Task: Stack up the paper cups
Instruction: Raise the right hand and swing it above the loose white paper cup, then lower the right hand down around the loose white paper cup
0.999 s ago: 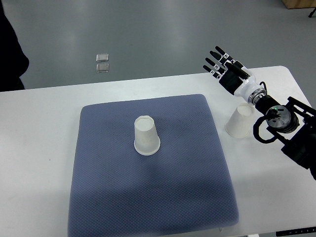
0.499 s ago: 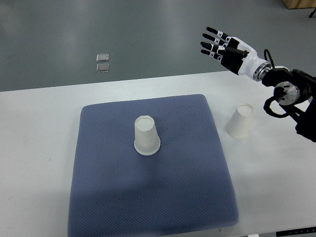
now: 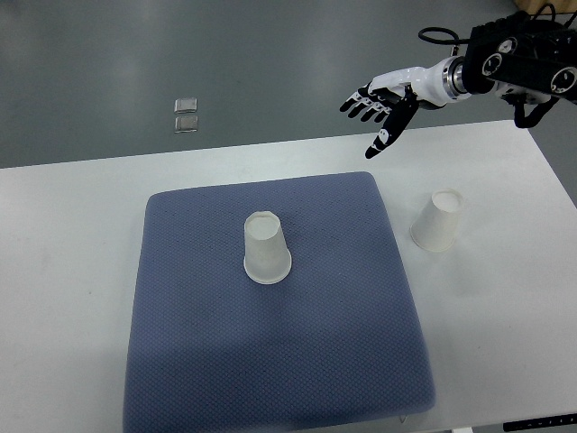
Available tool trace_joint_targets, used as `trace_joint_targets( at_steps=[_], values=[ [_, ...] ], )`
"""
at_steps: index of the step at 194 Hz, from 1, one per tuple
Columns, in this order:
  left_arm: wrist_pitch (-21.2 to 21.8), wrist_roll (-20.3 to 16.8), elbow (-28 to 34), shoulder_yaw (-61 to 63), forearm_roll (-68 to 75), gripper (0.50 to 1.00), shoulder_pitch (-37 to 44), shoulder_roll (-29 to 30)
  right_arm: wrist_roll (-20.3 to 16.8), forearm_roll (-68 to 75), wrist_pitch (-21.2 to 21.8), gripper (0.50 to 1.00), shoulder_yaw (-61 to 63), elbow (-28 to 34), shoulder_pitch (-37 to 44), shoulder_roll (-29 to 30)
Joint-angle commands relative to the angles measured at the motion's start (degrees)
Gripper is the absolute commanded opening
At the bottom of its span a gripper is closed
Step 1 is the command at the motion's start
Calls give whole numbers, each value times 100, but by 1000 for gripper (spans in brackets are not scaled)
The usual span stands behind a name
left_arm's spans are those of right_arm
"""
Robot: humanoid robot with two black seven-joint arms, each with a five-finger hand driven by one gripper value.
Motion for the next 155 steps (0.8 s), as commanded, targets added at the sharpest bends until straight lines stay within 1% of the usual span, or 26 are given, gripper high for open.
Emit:
trace_joint_targets(
  at_steps=[1,27,37,54,71,111,146,147,149,154,155],
  values=[
    [1,6,-39,0,21,1000,1,0,-36,-71,95,926,-917,501,789,151],
    [1,6,-74,0,21,1000,-61,0,-124,-141,526,926,-1664,1222,1728,317],
    [1,-3,-109,0,21,1000,-70,0,-168,-211,631,926,-1910,1538,2062,397],
    [1,-3,-118,0,21,1000,-70,0,-177,-308,790,926,-2121,2004,2511,467],
    [1,6,-179,0,21,1000,-70,0,-177,-335,1123,926,-2209,2373,2898,467],
    [-8,6,-188,0,21,1000,-70,0,-115,-335,1126,926,-2350,2953,3627,450],
    [1,-3,-180,0,12,1000,-70,0,-115,-299,1126,924,-2332,2883,3583,362],
    [-8,6,-180,0,12,1000,-70,0,-115,-291,1054,924,-2332,2883,3566,353],
    [-8,6,-180,0,12,1000,-70,0,-115,-291,1053,924,-2332,2883,3566,353],
    [1,6,-180,0,12,1000,-70,0,-133,-299,738,924,-2359,2883,3487,344],
    [1,6,-180,0,12,1000,-70,0,-133,-299,737,924,-2359,2883,3487,344]
  ],
)
